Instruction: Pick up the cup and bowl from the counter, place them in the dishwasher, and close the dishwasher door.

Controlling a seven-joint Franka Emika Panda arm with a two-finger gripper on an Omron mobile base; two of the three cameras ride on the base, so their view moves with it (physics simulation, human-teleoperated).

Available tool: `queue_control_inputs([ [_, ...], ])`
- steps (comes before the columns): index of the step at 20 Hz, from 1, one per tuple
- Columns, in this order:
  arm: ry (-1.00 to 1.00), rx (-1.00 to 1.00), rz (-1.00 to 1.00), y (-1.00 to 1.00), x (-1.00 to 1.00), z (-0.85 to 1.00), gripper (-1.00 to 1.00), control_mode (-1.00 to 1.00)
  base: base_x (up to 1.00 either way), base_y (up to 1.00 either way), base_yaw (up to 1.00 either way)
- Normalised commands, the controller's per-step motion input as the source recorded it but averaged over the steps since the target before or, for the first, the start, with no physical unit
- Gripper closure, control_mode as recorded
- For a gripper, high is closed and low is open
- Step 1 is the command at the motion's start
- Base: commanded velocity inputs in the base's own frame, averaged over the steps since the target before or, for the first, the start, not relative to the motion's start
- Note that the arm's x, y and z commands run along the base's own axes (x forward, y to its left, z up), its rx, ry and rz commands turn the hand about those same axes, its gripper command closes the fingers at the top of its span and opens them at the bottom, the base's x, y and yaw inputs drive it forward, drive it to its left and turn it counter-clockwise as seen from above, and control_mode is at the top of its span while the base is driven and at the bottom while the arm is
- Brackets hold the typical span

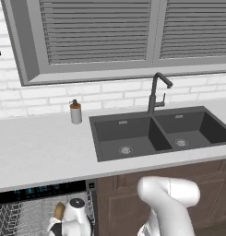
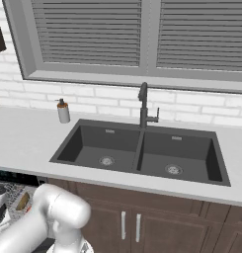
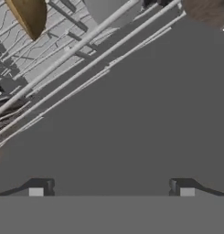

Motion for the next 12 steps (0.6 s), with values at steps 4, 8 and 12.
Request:
queue_control_inputs([
  [4, 0.11, -0.07, -0.03, 0.00, 0.33, -0.45, -1.00, -1.00, 0.00, 0.00, 0.00],
  [8, 0.09, -0.09, -0.02, 0.00, 0.23, -0.46, -1.00, -1.00, 0.00, 0.00, 0.00],
  [12, 0.07, -0.11, -0.03, 0.00, 0.19, -0.46, -1.00, -1.00, 0.00, 0.00, 0.00],
])
